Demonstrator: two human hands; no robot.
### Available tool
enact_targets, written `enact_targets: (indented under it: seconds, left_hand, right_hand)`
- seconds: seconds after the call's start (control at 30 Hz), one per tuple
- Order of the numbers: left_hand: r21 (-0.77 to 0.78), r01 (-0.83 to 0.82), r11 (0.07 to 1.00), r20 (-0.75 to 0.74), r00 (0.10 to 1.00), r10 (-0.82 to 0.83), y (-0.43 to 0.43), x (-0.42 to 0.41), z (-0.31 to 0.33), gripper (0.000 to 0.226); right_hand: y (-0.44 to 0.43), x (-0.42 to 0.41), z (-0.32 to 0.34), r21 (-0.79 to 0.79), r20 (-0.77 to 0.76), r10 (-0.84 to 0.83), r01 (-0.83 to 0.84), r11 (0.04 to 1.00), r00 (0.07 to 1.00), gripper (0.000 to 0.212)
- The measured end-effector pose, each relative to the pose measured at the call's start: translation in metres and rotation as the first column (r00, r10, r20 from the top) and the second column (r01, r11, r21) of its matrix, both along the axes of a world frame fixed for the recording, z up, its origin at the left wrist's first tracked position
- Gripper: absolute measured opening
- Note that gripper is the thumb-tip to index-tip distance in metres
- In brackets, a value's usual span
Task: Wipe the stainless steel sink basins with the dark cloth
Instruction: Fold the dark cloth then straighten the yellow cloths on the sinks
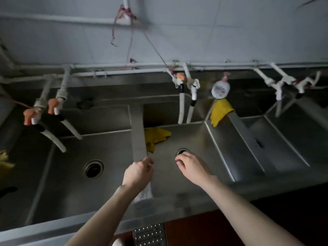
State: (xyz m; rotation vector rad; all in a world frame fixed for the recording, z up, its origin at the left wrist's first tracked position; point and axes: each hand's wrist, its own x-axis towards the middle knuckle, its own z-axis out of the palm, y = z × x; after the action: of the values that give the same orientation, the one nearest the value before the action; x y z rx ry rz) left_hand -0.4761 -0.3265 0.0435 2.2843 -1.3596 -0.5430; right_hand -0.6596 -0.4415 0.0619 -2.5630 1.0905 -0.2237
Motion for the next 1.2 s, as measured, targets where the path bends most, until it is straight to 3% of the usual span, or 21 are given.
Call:
enact_targets:
  seconds: [0.37, 0.57, 0.83, 1.03, 1.2]
  left_hand:
    - [0.023, 0.104, 0.994, -0.044, 0.994, -0.103, -0.109, -0.114, -0.011, 0.023]
    - [0.022, 0.148, 0.989, -0.109, 0.983, -0.145, -0.211, -0.140, -0.020, 0.016]
    - [-0.005, 0.173, 0.985, -0.146, 0.974, -0.172, -0.341, -0.172, -0.026, 0.019]
    - [-0.012, 0.176, 0.984, -0.147, 0.973, -0.176, -0.433, -0.200, -0.041, 0.030]
    - [-0.040, 0.095, 0.995, -0.093, 0.991, -0.099, -0.505, -0.225, -0.059, 0.044]
  right_hand:
    - [-0.096, -0.118, -0.016, -0.010, -0.019, -0.093, 0.093, 0.996, 0.996, 0.022]
    - [-0.194, -0.147, -0.017, 0.003, -0.007, -0.155, 0.155, 0.988, 0.988, 0.016]
    - [-0.323, -0.178, -0.008, -0.012, -0.065, -0.233, 0.233, 0.972, 0.970, 0.026]
    - [-0.404, -0.192, -0.027, -0.009, -0.110, -0.175, 0.175, 0.985, 0.978, 0.041]
    - [-0.477, -0.186, -0.062, -0.095, -0.180, -0.087, 0.071, 0.993, 0.980, 0.044]
